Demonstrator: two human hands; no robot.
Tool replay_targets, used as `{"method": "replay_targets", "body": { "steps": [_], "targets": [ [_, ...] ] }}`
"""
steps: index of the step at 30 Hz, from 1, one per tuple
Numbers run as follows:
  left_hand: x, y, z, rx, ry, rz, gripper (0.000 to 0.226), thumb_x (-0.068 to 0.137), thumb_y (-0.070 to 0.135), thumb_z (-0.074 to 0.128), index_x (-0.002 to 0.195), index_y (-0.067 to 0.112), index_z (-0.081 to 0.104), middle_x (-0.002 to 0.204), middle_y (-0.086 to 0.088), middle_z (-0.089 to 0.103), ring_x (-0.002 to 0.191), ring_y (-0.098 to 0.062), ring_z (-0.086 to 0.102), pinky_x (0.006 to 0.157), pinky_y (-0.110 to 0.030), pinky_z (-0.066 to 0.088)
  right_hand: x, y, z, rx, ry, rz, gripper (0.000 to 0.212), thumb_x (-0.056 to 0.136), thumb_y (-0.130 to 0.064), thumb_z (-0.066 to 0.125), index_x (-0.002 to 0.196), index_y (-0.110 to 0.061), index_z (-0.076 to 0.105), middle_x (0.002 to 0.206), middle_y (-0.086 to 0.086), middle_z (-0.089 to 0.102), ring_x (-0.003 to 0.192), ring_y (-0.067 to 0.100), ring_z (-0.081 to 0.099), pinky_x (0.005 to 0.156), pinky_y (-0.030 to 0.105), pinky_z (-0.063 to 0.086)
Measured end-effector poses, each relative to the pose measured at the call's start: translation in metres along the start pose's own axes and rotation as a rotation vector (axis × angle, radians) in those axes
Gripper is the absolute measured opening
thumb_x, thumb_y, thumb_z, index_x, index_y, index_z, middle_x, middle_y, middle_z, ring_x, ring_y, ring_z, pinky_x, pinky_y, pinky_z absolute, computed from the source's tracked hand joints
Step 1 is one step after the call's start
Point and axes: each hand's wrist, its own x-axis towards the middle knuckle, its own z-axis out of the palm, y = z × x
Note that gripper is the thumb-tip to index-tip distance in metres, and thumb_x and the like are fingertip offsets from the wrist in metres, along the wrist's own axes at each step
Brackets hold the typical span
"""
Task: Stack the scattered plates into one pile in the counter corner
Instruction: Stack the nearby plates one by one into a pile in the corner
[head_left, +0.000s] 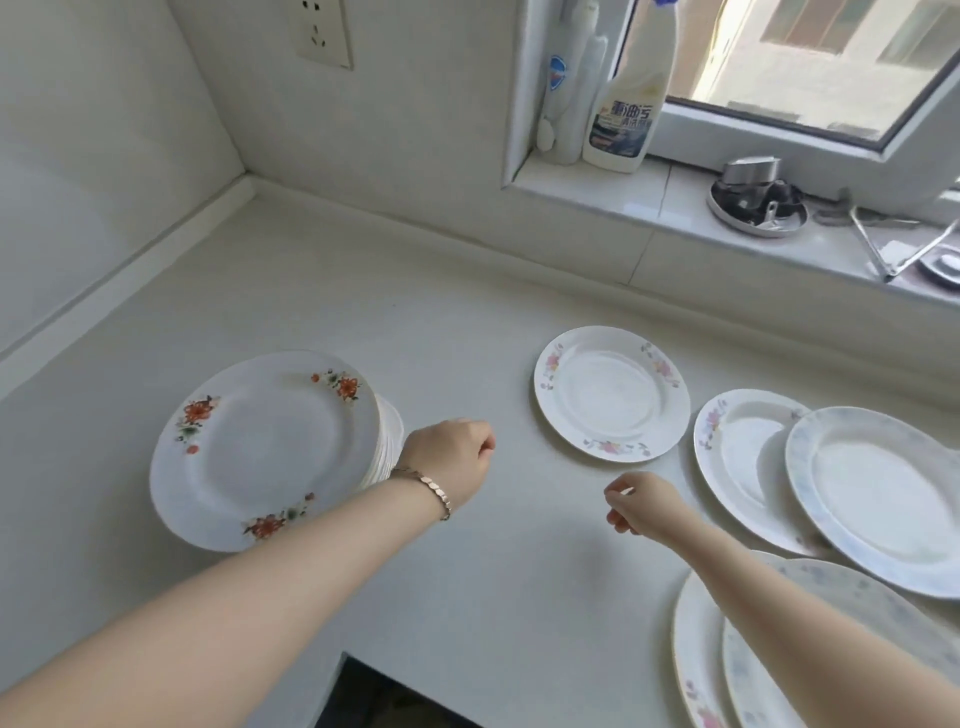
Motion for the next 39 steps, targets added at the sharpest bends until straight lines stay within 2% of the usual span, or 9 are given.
{"method": "replay_targets", "body": {
  "steps": [6,12,16,20,25,30,33,36,39],
  "targets": [
    [0.04,0.024,0.05,0.133,-0.233,-0.17,0.019,0.088,0.014,0.04,0.09,0.023,0.057,0.111,-0.001,0.066,0.099,-0.025,0.061,0.071,-0.026,0.038,0.041,0.031,-0.039,0.594,0.055,0.264,0.012,0.091,-0.01,0.047,0.083,-0.004,0.051,0.07,0.008,0.055,0.057,0.017,0.055,0.045,0.018,0.047],
    [0.053,0.027,0.072,0.197,-0.357,-0.293,0.023,0.089,0.019,0.039,0.101,0.019,0.059,0.114,-0.001,0.064,0.1,-0.023,0.06,0.078,-0.027,0.043,0.081,0.032,-0.05,1.184,-0.002,0.405,0.017,0.092,-0.005,0.053,0.108,-0.001,0.051,0.091,0.015,0.062,0.069,0.021,0.06,0.059,0.028,0.058],
    [0.05,0.018,0.07,0.162,-0.357,-0.356,0.011,0.09,0.02,0.039,0.086,0.023,0.049,0.106,0.001,0.064,0.087,-0.021,0.053,0.074,-0.026,0.041,0.082,0.033,-0.049,1.24,-0.035,0.35,0.012,0.093,0.004,0.047,0.103,0.001,0.052,0.085,0.013,0.061,0.071,0.021,0.06,0.067,0.035,0.059],
    [0.036,-0.001,0.06,0.094,-0.327,-0.42,0.01,0.09,0.022,0.041,0.085,0.023,0.049,0.096,0.001,0.06,0.09,-0.021,0.057,0.084,-0.029,0.047,0.072,0.034,-0.054,1.256,-0.023,0.229,0.013,0.093,0.006,0.044,0.092,-0.004,0.052,0.093,0.012,0.061,0.077,0.022,0.062,0.075,0.035,0.056],
    [-0.002,-0.03,0.042,0.061,-0.283,-0.442,0.012,0.089,0.022,0.041,0.083,0.023,0.051,0.104,-0.003,0.068,0.098,-0.024,0.063,0.084,-0.029,0.048,0.034,0.009,-0.062,1.27,-0.116,0.072,0.014,0.092,0.008,0.045,0.091,-0.003,0.053,0.093,0.013,0.064,0.082,0.023,0.065,0.06,0.024,0.06],
    [-0.047,-0.068,0.025,-0.026,-0.271,-0.437,0.028,0.089,0.016,0.039,0.062,0.021,0.043,0.071,-0.002,0.054,0.079,-0.022,0.052,0.069,-0.026,0.04,-0.016,-0.055,-0.053,1.116,-0.231,-0.124,0.016,0.09,0.005,0.047,0.084,-0.008,0.053,0.072,0.005,0.073,0.059,0.014,0.072,0.057,0.022,0.059],
    [-0.077,-0.098,0.021,-0.081,-0.276,-0.459,0.025,0.091,0.017,0.038,0.068,0.022,0.046,0.079,-0.002,0.054,0.076,-0.02,0.051,0.071,-0.026,0.042,-0.041,-0.103,-0.027,1.066,-0.31,-0.211,0.018,0.09,0.004,0.048,0.081,-0.01,0.053,0.065,0.001,0.073,0.057,0.014,0.071,0.056,0.022,0.059],
    [-0.107,-0.127,0.02,-0.087,-0.262,-0.495,0.037,0.092,0.016,0.036,0.056,0.02,0.032,0.061,0.001,0.04,0.06,-0.017,0.042,0.055,-0.024,0.032,-0.06,-0.141,0.013,1.023,-0.384,-0.207,0.018,0.09,0.005,0.049,0.08,-0.01,0.053,0.062,0.002,0.073,0.055,0.015,0.071,0.054,0.023,0.059],
    [-0.135,-0.16,0.014,-0.12,-0.234,-0.57,0.036,0.092,0.017,0.037,0.056,0.021,0.033,0.069,0.0,0.046,0.075,-0.023,0.049,0.065,-0.022,0.034,-0.071,-0.168,0.056,0.989,-0.441,-0.144,0.018,0.089,0.007,0.049,0.08,-0.008,0.05,0.058,0.003,0.072,0.052,0.016,0.07,0.052,0.023,0.058]
  ]
}}
